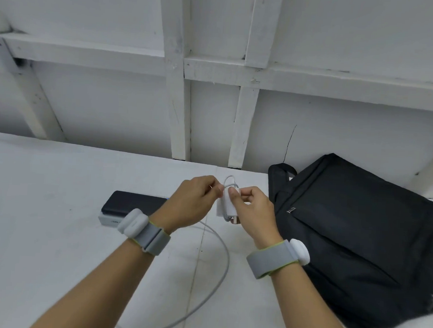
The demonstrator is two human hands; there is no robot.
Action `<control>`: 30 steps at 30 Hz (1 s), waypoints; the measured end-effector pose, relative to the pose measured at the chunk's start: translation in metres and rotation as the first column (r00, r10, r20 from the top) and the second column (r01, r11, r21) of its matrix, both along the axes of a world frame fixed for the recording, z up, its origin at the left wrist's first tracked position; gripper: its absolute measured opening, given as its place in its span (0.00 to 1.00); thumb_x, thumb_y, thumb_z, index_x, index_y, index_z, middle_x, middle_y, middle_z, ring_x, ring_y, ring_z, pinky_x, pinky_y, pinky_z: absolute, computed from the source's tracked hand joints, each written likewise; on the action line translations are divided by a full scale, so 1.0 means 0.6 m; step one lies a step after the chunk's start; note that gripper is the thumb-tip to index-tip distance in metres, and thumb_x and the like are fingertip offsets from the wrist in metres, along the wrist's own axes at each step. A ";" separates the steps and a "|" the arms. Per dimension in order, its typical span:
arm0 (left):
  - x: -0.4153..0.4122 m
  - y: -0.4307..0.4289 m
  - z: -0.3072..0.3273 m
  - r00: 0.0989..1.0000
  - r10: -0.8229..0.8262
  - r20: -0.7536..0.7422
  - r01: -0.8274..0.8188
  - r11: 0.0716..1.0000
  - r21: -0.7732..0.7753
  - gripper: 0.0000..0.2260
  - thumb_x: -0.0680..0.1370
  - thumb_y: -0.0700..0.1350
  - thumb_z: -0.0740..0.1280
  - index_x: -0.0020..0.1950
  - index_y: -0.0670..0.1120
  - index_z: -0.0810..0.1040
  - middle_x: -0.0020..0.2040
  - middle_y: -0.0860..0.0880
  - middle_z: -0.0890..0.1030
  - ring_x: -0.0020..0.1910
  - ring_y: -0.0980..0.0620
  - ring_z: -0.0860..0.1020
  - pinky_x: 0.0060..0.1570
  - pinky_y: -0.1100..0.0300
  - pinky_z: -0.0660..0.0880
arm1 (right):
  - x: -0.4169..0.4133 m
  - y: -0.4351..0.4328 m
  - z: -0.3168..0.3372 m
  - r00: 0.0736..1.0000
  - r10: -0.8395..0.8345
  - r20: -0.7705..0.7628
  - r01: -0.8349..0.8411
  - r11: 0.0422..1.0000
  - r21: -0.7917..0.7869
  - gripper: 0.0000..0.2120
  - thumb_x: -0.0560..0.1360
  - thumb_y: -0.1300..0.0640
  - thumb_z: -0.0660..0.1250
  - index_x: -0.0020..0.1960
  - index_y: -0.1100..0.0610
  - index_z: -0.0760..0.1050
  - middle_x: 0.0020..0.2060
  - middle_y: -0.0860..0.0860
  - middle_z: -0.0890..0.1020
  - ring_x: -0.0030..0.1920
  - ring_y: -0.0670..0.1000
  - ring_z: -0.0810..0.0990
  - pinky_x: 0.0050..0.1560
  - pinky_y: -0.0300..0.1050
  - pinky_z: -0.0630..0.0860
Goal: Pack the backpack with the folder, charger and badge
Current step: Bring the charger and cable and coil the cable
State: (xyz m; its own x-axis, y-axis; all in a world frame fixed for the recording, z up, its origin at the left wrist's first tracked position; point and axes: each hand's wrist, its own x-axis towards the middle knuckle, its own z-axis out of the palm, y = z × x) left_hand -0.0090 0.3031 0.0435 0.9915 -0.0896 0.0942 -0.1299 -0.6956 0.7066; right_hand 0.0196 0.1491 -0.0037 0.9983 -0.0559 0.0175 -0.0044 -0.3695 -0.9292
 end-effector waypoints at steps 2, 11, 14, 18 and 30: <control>-0.005 -0.007 -0.009 1.000 -0.013 0.011 0.012 1.000 0.027 0.13 0.83 0.50 0.57 0.47 0.46 0.78 0.38 0.53 0.78 0.41 0.49 0.77 0.42 0.56 0.71 | 0.001 0.002 -0.001 0.999 -0.016 -0.035 0.019 0.995 0.102 0.16 0.73 0.41 0.69 0.47 0.55 0.76 0.45 0.51 0.83 0.36 0.53 0.85 0.40 0.57 0.83; -0.026 -0.013 -0.061 1.000 0.009 0.019 -0.007 0.998 -0.068 0.12 0.83 0.49 0.56 0.44 0.49 0.75 0.29 0.54 0.74 0.31 0.55 0.71 0.35 0.60 0.67 | 0.005 -0.010 0.017 0.965 0.085 -0.250 0.032 0.902 0.431 0.18 0.76 0.56 0.71 0.61 0.56 0.67 0.49 0.59 0.83 0.45 0.62 0.85 0.37 0.47 0.82; -0.037 -0.016 -0.080 0.995 -0.101 0.005 0.101 0.988 -0.117 0.14 0.84 0.52 0.55 0.44 0.52 0.75 0.30 0.53 0.77 0.27 0.59 0.73 0.34 0.62 0.70 | 0.010 -0.012 0.021 0.972 0.057 -0.227 0.064 0.868 0.493 0.17 0.77 0.56 0.69 0.62 0.57 0.69 0.48 0.59 0.83 0.42 0.59 0.85 0.39 0.48 0.83; -0.036 -0.013 -0.097 0.974 -0.208 -0.093 0.196 0.973 -0.125 0.14 0.84 0.53 0.53 0.46 0.52 0.75 0.31 0.54 0.79 0.28 0.54 0.78 0.37 0.62 0.74 | 0.013 -0.010 0.028 0.976 0.075 -0.205 0.052 0.832 0.552 0.14 0.78 0.55 0.68 0.61 0.59 0.73 0.48 0.60 0.83 0.38 0.55 0.85 0.40 0.48 0.83; 0.078 0.071 -0.022 0.917 -0.189 -0.352 0.325 0.866 0.381 0.18 0.74 0.64 0.67 0.38 0.50 0.83 0.35 0.47 0.81 0.33 0.52 0.75 0.39 0.57 0.73 | -0.014 -0.049 0.059 0.885 0.451 -0.120 -0.393 0.858 0.331 0.05 0.78 0.59 0.67 0.51 0.61 0.77 0.35 0.57 0.82 0.30 0.54 0.77 0.30 0.47 0.77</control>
State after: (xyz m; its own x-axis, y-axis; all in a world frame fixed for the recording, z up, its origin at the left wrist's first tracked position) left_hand 0.0381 0.3459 0.0303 0.9016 -0.3088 -0.3029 -0.1808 -0.9051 0.3848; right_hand 0.0111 0.1199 0.0316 0.9094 0.3978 -0.1215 -0.0929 -0.0906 -0.9915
